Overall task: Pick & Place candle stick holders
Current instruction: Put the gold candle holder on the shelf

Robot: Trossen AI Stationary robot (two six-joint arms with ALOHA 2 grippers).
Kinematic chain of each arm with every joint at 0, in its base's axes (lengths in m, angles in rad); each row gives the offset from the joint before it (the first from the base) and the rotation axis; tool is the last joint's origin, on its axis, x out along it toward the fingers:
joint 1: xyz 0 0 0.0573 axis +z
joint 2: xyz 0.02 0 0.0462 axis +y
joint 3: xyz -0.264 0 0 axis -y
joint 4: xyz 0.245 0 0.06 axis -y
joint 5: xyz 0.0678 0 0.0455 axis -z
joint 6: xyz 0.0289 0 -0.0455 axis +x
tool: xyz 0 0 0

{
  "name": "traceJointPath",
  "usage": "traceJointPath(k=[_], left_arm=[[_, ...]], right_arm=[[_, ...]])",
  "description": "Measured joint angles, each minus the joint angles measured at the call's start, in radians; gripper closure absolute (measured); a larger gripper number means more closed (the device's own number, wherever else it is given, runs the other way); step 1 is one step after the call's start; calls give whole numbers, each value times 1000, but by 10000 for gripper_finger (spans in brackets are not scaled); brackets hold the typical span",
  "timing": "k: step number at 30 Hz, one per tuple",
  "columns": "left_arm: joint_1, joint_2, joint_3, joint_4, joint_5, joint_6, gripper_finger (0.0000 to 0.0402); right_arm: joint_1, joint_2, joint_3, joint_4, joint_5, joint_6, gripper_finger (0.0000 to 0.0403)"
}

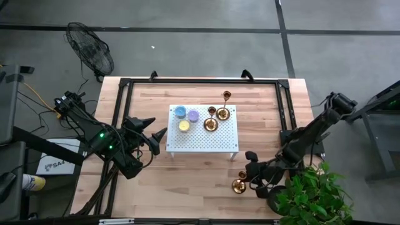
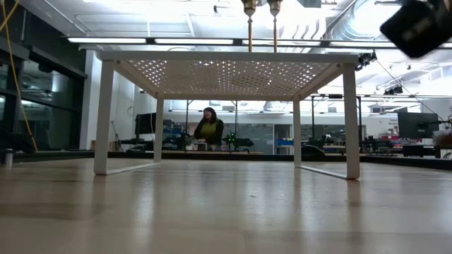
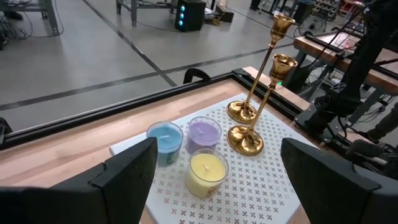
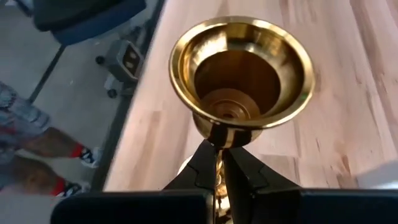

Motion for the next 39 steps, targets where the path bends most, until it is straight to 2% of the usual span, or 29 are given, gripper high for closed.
traceJointPath(k=[4, 11, 18, 25, 31, 39], left_arm=[[0, 0, 0, 1, 0, 0, 67], [0, 0, 0, 5, 1, 0, 67], [0, 0, 0, 5, 5, 0, 67], [0, -6, 0, -5, 5, 7, 67], [0, -19, -1, -16, 1, 19, 67], [0, -29, -1, -39, 5, 19, 67]], right_arm=[[-32, -7, 95, -124, -53, -46, 398], [-102, -6, 302, -395, -56, -145, 398], [-198, -7, 505, -619, 34, -229, 398], [-339, -7, 582, -651, 76, -340, 398], [-469, -7, 583, -649, 76, -344, 398], [-585, -1, 583, -646, 22, -342, 398]])
